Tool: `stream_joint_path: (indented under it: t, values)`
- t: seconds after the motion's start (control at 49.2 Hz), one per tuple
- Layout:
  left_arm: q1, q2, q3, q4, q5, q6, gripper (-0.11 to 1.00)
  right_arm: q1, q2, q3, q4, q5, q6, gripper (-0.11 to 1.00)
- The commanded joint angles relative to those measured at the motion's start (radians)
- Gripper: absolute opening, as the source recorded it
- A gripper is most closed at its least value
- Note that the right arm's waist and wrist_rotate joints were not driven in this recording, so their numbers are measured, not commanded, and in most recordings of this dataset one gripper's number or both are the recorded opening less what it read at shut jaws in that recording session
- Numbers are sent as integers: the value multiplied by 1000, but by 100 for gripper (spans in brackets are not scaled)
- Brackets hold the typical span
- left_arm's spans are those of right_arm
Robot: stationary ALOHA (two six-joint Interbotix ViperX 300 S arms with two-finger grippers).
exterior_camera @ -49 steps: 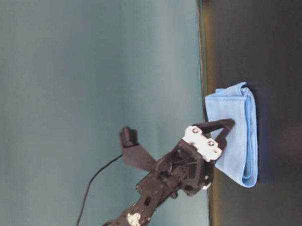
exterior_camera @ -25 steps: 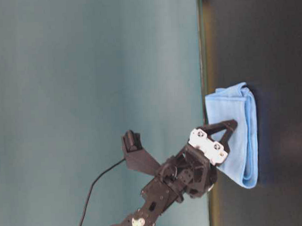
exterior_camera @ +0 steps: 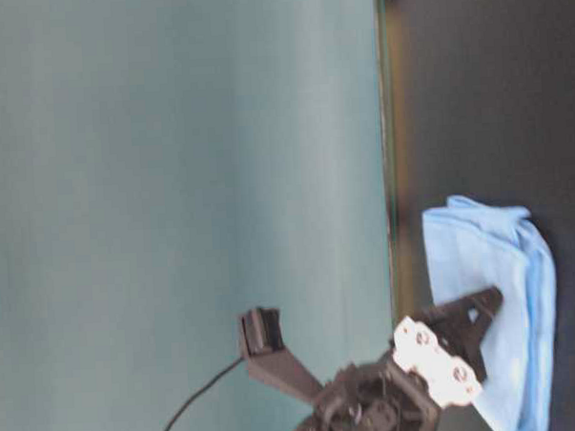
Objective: Push a blue cloth with the left arm to wipe the desk.
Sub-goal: 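Drag the cloth with the left gripper toward the near left corner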
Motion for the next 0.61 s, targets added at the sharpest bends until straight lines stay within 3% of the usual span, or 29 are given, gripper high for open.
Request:
stream_joint_path:
  t: [0.0, 0.284, 0.589]
  values:
    - [-41, -31, 58, 2, 0, -6, 87, 0, 5, -9, 2, -12, 0, 1]
    - [-160, -117, 181, 2, -78, -14, 87, 0, 5, -8, 2, -32, 0, 1]
    - [-333, -137, 213, 2, -77, -14, 87, 0, 5, -5, 2, -32, 0, 1]
